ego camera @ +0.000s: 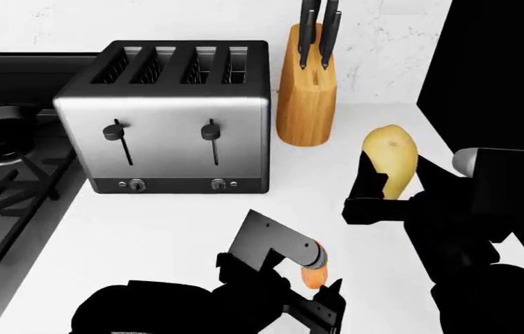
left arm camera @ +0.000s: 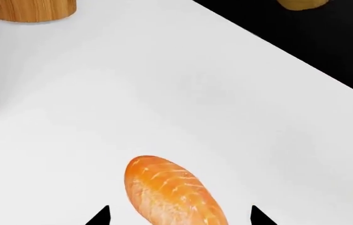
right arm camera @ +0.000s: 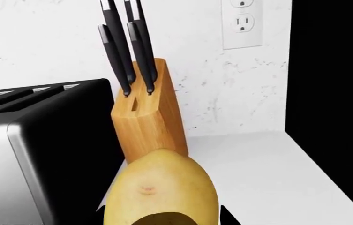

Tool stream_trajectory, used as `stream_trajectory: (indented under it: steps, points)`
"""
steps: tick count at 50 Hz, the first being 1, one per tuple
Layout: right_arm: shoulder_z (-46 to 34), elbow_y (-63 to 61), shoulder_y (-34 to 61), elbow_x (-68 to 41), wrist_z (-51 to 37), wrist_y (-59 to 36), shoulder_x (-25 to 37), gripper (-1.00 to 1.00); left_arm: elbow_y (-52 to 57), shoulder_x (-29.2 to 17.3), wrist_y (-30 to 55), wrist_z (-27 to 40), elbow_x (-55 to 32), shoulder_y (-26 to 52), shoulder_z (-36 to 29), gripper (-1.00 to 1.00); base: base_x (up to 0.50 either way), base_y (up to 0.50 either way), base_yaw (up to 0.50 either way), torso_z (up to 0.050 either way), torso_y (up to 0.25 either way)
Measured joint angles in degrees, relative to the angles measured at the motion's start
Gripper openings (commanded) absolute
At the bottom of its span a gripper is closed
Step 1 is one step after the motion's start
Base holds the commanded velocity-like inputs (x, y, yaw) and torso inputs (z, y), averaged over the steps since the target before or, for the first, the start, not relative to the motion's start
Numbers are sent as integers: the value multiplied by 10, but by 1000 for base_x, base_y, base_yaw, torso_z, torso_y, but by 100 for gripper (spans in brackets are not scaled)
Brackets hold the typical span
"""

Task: Place both pans onto different burners. Then place the potato and the sushi on different pans.

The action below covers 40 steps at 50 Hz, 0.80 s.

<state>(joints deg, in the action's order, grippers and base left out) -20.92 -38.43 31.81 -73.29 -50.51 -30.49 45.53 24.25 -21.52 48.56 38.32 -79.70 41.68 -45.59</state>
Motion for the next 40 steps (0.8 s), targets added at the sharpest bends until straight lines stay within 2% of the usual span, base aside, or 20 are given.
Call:
stream_trajectory:
  steps: [15,16,40]
  points:
    - [-1,0,-4,3,4,2,0,-100,-16,9,4,-31,48,11,-18,100,2,-2,-3,0,0]
    - [-2,1,-4,3,4,3,0,-100,-17,10,3,-32,50,11,-19,-100,0,-3,-3,0,0]
    - [-2,0,-8,5,5,6,-1,-100,-22,4,-10,-41,89,2,-22,-100,1,-2,-2,0,0]
